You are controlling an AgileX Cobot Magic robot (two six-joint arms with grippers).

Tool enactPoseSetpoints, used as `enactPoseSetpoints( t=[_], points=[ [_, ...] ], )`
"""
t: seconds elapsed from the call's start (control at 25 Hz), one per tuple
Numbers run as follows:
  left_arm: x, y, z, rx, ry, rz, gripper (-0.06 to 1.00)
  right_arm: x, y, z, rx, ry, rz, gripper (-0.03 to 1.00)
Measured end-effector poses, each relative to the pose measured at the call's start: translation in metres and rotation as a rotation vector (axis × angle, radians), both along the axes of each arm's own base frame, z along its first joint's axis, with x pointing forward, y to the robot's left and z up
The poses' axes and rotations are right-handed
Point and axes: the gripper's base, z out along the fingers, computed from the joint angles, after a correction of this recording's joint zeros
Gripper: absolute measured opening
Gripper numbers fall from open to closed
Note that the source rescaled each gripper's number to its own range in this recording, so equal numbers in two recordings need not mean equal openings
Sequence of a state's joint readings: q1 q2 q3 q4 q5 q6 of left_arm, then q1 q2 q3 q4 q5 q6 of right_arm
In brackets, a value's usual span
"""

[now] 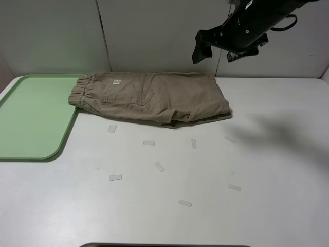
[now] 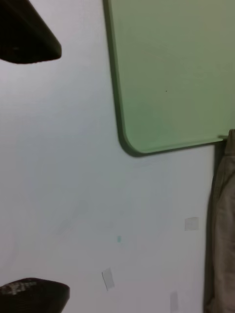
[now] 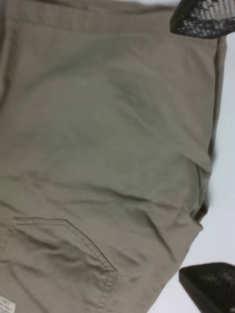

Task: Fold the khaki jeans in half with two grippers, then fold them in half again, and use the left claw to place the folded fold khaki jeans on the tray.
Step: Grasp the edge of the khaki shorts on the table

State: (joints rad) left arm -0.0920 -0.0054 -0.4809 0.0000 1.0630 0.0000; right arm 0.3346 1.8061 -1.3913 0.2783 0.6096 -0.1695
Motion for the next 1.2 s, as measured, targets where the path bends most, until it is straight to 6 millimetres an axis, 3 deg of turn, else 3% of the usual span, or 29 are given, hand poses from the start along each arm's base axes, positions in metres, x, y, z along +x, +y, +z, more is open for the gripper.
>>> enactPoseSetpoints(
  t=[0.36,0.68,0.96,1.2],
  points=[
    [0.0,0.0,0.0,0.0,0.0,0.0,0.87,0.05,-0.034,-0.074,0.035,0.084,-0.016,1.0],
    [0.0,0.0,0.0,0.0,0.0,0.0,0.87,0.096,-0.044,-0.109,-0.011,0.111,0.001,1.0],
    [0.0,0.0,0.0,0.0,0.0,0.0,0.87,0.105,-0.058,-0.142,-0.02,0.2,-0.029,1.0],
    [0.0,0.0,0.0,0.0,0.0,0.0,0.87,0.105,-0.064,-0.156,-0.022,0.239,-0.039,1.0]
  ],
)
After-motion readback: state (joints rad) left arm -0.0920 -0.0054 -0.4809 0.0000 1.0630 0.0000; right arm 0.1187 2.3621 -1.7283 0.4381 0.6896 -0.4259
